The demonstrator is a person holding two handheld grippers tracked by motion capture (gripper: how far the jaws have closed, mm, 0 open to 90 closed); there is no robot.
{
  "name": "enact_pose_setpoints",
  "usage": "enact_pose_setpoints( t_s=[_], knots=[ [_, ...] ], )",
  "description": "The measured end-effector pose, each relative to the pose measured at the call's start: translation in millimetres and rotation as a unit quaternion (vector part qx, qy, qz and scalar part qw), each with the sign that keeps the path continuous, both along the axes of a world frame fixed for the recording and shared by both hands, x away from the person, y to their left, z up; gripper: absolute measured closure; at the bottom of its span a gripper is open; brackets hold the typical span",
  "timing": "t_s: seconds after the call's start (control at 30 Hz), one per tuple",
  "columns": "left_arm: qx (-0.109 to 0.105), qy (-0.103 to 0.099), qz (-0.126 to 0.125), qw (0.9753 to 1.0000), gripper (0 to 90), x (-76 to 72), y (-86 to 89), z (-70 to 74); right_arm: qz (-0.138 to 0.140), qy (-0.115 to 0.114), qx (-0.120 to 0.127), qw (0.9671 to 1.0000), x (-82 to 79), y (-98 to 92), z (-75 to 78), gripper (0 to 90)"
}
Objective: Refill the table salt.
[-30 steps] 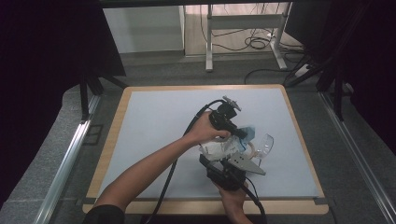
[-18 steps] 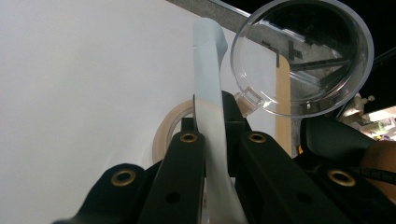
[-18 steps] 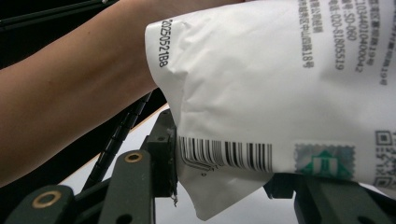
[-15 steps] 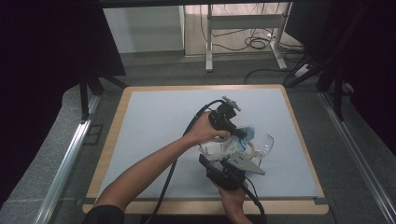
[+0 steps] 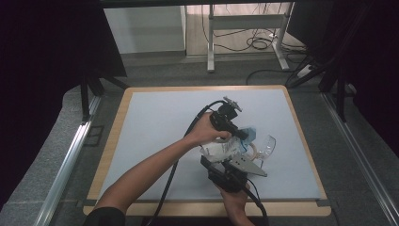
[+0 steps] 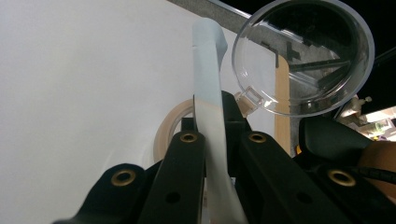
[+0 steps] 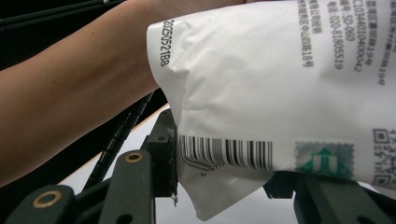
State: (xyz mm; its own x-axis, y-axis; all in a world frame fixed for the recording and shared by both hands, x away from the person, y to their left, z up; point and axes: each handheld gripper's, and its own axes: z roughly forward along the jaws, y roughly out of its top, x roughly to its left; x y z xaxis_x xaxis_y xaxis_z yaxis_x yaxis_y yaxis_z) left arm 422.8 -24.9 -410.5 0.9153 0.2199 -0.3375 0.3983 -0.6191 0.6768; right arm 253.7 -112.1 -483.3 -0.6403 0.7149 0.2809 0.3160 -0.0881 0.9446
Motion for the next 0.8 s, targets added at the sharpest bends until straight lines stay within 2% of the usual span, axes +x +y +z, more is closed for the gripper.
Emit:
enact_pose_setpoints(
  t_s=[0.37,0.8],
  knots=[
    [-0.006,0.007,-0.001,1.0000,89.9,1.1,0.7,-0.4,-0.002,-0.003,0.006,1.0000,-0.7,-0.8,2.0,55.7],
    [-0.002,0.004,-0.001,1.0000,89.9,1.7,0.8,-0.2,-0.002,-0.008,0.009,0.9999,-0.9,-1.1,4.1,55.7]
  ],
)
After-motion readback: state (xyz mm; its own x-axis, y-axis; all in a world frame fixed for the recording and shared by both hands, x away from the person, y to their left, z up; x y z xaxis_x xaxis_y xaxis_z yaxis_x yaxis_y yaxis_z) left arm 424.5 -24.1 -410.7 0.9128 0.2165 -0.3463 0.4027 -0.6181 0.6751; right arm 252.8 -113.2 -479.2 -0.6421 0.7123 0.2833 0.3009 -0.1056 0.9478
